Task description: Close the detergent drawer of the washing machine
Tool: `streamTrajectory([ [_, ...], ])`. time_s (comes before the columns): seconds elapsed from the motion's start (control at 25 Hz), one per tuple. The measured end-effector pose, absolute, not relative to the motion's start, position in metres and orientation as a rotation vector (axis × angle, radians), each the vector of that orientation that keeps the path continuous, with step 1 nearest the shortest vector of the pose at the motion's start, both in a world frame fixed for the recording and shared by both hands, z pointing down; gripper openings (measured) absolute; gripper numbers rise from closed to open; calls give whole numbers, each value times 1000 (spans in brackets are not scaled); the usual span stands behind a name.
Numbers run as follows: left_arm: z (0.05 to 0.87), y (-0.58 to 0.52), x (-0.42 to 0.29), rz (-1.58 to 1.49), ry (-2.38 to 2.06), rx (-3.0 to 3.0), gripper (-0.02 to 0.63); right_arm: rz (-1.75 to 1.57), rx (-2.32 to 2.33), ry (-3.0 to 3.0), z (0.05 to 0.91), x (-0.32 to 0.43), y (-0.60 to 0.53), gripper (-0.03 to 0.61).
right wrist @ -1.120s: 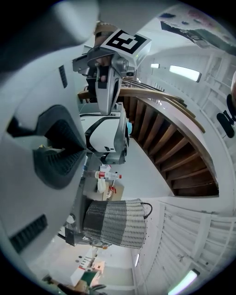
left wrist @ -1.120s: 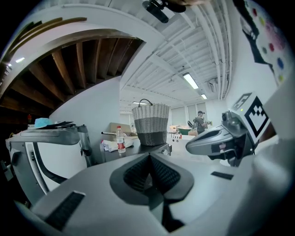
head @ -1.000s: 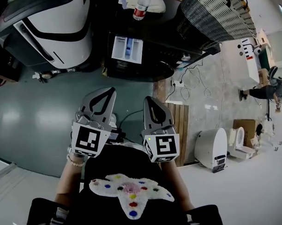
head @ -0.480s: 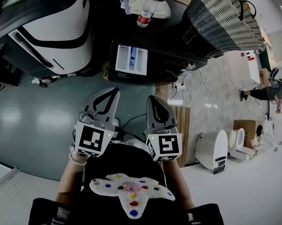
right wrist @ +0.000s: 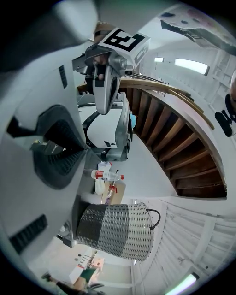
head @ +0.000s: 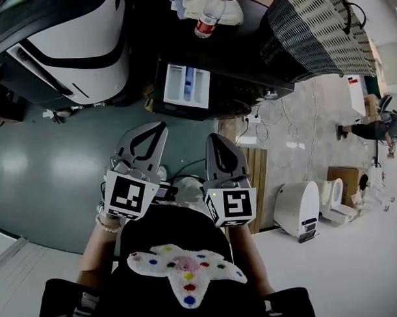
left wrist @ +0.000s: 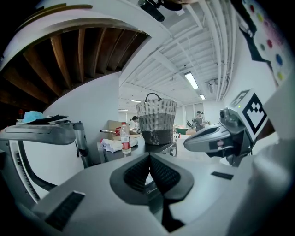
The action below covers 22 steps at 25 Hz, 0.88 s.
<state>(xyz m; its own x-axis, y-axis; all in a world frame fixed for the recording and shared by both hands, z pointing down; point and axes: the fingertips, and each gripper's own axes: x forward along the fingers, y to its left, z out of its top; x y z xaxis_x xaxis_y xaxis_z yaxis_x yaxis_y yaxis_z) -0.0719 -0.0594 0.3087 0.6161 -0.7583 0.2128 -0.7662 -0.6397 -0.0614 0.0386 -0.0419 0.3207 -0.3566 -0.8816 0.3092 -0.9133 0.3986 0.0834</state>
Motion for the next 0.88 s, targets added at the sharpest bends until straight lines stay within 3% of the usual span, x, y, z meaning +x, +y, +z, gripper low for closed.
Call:
streamTrajectory([
  [0.88, 306, -76, -71, 287, -1458, 2691, 11, 119, 1521, -2407, 308, 51, -69, 5],
])
